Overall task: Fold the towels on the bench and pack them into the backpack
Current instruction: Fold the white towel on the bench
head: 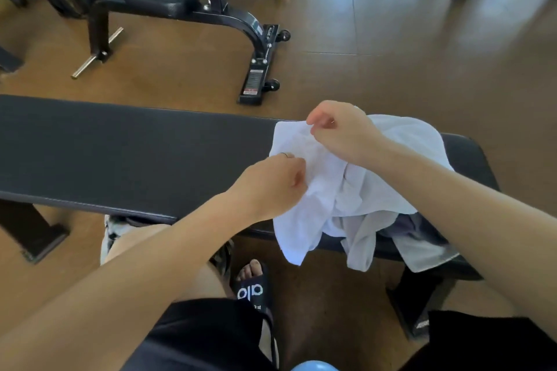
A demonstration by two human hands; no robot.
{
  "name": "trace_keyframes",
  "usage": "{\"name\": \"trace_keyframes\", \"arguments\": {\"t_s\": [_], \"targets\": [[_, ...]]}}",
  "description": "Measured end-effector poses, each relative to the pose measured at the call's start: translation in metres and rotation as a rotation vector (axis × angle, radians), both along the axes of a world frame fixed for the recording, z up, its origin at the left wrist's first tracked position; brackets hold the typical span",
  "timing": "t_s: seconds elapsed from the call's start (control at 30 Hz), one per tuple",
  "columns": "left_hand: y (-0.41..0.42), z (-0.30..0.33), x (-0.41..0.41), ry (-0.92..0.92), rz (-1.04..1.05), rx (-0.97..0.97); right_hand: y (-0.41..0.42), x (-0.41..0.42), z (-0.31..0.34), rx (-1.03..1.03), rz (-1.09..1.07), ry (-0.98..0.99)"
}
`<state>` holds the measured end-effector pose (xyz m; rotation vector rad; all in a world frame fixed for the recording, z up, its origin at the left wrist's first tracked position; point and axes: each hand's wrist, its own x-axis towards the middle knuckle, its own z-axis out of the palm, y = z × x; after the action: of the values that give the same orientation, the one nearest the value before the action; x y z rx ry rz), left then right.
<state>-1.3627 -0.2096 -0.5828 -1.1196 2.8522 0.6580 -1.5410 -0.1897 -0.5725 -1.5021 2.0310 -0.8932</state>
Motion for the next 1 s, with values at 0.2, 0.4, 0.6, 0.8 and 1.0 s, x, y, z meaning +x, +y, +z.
{"name": "trace_keyframes", "arguments": {"t_s": [0.2,0.4,0.6,0.8,1.0], "targets": [[0.016,0.03,-0.002,0.086,0.014,0.227,0.025,-0.009,0.023,0.334,0.336,0.281],[0.04,0.015,-0.018,0.0,-0.038,0.064,0.03,-0.012,0.024,0.265,0.32,0.361],[0.021,0.014,-0.007,0.205,0.16,0.186,0.021,0.001,0.04,-0.025,0.149,-0.064],[-0.022,0.056,0.024,0.76,0.659,0.516,0.019,0.006,0.049,0.0,0.058,-0.386],[-0.045,0.054,0.069,0.999,0.902,0.638,0.019,0.033,0.014,0.24,0.34,-0.023]]}}
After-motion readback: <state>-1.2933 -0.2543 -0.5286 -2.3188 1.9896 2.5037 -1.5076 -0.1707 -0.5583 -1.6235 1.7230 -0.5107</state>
